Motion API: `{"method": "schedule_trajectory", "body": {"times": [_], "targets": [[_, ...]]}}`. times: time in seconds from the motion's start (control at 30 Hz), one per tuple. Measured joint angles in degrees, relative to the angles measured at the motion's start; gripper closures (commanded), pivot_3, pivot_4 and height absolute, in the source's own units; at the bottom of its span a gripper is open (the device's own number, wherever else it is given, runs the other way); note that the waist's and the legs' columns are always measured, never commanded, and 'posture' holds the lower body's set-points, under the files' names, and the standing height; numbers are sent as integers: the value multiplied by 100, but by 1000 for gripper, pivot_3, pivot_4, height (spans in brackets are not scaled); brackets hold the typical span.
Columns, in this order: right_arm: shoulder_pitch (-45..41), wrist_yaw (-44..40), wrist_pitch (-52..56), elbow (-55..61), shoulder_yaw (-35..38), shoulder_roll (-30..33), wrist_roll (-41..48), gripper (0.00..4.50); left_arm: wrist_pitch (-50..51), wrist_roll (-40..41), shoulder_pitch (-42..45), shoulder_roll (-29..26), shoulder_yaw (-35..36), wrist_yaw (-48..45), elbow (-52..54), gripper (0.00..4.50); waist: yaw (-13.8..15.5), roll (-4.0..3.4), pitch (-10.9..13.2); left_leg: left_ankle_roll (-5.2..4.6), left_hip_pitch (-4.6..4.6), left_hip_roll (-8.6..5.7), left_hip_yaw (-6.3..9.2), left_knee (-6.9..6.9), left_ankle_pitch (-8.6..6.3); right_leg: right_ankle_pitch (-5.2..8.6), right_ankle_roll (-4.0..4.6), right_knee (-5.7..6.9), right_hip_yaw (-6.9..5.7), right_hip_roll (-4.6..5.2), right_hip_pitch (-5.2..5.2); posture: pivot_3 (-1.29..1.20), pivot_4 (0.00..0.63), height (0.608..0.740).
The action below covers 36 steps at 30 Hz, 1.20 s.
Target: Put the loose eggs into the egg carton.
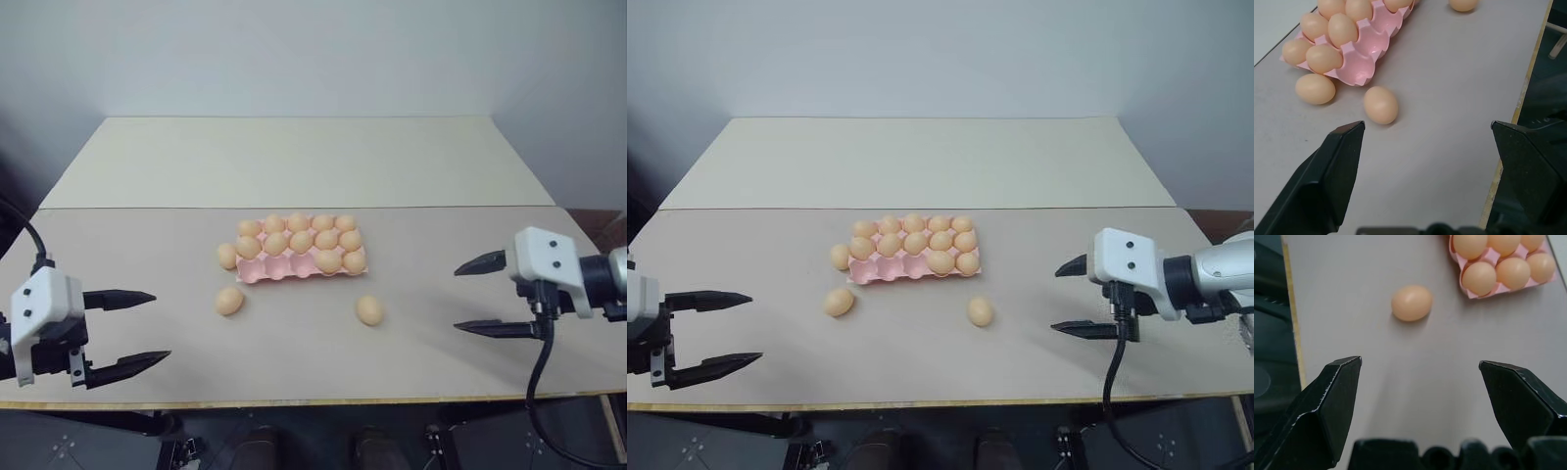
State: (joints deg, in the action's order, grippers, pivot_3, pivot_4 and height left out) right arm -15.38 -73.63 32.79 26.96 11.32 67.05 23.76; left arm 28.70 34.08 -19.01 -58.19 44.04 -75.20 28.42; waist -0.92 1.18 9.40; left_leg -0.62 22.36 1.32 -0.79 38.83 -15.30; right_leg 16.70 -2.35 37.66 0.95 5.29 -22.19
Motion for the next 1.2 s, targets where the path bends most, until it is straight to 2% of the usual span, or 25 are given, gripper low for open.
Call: {"method": "schedule_trajectory", "body": {"times": [0.23, 0.4, 0.57, 0.73, 0.83, 1.0, 1.07, 1.2], "targets": [[-819, 1097, 291, 19, -1679, -1015, -663, 44, 1, 0, 23, 14, -16, 69, 11, 0, 7, 0, 0, 0, 8, -3, 0, 1, 0, 0, 0, 1, 1, 1, -9, 0, 150, 740], [-1136, 1716, 960, 7, -2528, -1650, -1024, 44, 1, 0, -15, 63, -27, 92, 84, 0, 21, 0, 0, 0, 14, -5, 5, 3, 0, 0, 0, 1, -5, 3, -10, 0, 150, 740], [-1147, 2223, 1780, 80, -2934, -1972, -1199, 44, 1, 0, -112, 118, -21, 102, 132, 0, 20, 0, 0, 0, 14, -7, 7, 4, 0, 0, 0, 3, -5, 4, -10, 0, 150, 740], [-1147, 2611, 2030, 188, -3189, -2185, -1369, 44, -1, -1, -135, 134, -21, 132, 177, 0, 16, 0, 0, 0, 12, -7, 8, 4, 0, 0, 0, 4, -6, 2, -10, 0, 150, 740], [-1152, 2772, 2148, 186, -3284, -2300, -1408, 551, -26, -27, -133, 134, -34, 148, 175, 0, 15, 0, 0, 0, 12, -12, 9, 4, 0, 0, 0, 4, -6, 2, -9, 0, 150, 740], [-1153, 2886, 2190, 186, -3409, -2311, -1480, 2127, -109, -79, -133, 134, -62, 159, 167, 0, 15, 0, 0, 0, 12, -18, 9, 3, 0, 0, 0, 4, -7, 3, -10, 0, 150, 740], [-1153, 2888, 2190, 187, -3422, -2311, -1499, 2437, -113, -88, -135, 140, -64, 163, 167, 0, 14, 1, -1, 0, 10, -19, 9, 4, 0, 0, 0, 4, -7, 3, -8, 0, 150, 740], [-1158, 2897, 2188, 187, -3423, -2310, -1576, 2582, -115, -114, -160, 165, -64, 167, 167, 0, 13, 1, -1, 0, 9, -21, 9, 4, 0, 0, 0, 5, -6, 3, -8, 0, 150, 740]]}}
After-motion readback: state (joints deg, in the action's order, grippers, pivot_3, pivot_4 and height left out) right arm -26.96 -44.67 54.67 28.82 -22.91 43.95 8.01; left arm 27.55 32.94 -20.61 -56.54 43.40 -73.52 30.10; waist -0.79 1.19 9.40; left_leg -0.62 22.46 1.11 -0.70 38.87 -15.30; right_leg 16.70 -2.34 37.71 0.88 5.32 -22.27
